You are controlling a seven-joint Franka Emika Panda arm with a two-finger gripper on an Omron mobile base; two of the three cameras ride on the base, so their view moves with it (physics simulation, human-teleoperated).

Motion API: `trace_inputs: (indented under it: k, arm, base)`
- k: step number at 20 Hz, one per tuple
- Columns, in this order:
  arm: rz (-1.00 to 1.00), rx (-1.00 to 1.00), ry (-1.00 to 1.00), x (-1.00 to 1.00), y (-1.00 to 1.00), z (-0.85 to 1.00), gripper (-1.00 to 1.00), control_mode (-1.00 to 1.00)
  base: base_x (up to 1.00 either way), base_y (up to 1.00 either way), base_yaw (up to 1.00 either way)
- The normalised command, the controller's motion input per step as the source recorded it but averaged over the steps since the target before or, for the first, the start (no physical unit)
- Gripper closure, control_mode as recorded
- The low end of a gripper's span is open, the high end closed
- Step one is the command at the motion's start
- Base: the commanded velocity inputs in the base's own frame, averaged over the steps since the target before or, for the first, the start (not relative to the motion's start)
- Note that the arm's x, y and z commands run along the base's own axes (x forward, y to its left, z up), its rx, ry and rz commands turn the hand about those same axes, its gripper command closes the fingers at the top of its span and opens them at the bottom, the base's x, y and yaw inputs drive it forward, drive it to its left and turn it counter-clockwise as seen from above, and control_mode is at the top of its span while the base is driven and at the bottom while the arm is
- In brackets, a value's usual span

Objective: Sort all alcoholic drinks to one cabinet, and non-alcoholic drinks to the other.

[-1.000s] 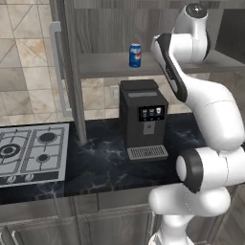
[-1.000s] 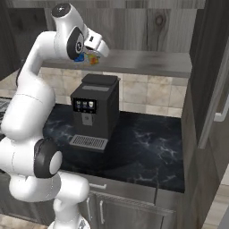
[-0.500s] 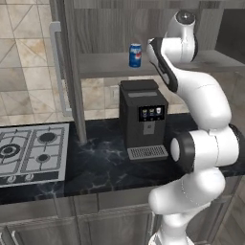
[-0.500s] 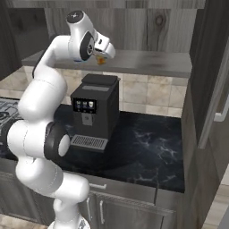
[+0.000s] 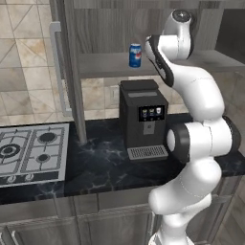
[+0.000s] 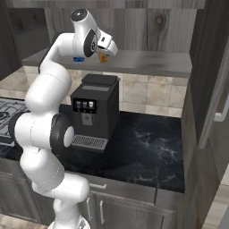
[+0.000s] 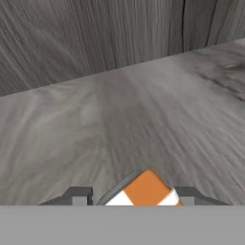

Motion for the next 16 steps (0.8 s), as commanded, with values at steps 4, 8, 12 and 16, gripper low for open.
trace_inputs:
  k: [4,8,12,16]
  arm:
    - [0.0,0.0,0.0,0.13,-0.04,-0.09,-1.0,-1.0]
    - [0.0,0.0,0.0,0.19,-0.02,0.0,-1.0,-1.0]
    - [0.0,0.0,0.0,0.17,-0.01,0.0,-1.0,-1.0]
    - [0.0,0.0,0.0,0.15,0.0,0.0,-1.0,-1.0]
  base:
    - [0.0,0.0,0.0]
    - [0.0,0.0,0.0]
    - [0.0,0.0,0.0]
    - [0.0,0.0,0.0]
